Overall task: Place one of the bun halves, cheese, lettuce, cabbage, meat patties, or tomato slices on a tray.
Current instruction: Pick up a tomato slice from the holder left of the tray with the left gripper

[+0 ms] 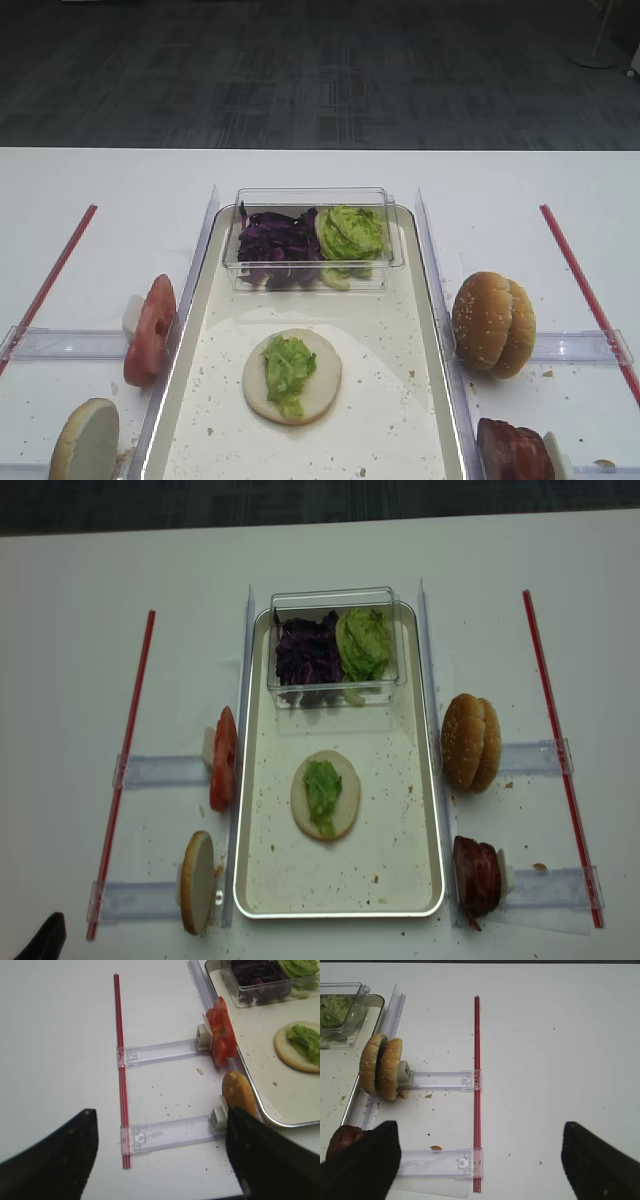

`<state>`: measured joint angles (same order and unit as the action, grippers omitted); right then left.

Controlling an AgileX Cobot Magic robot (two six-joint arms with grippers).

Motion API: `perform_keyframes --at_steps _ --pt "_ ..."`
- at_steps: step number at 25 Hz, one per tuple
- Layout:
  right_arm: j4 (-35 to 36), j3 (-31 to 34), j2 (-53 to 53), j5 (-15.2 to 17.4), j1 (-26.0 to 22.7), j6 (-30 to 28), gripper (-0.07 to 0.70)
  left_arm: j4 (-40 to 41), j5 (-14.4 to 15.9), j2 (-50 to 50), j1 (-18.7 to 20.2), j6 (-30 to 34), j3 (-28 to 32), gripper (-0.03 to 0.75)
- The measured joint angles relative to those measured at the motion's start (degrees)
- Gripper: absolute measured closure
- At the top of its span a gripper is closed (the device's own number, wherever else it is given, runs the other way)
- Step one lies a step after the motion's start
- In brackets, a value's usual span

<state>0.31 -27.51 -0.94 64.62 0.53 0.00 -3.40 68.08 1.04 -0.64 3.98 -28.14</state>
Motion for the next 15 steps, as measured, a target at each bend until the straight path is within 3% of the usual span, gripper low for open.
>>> perform_keyframes --at_steps 15 --pt "0.00 0.00 0.00 0.00 0.00 0.00 -0.033 0.00 0.00 0.00 0.00 0.00 0.00 0.224"
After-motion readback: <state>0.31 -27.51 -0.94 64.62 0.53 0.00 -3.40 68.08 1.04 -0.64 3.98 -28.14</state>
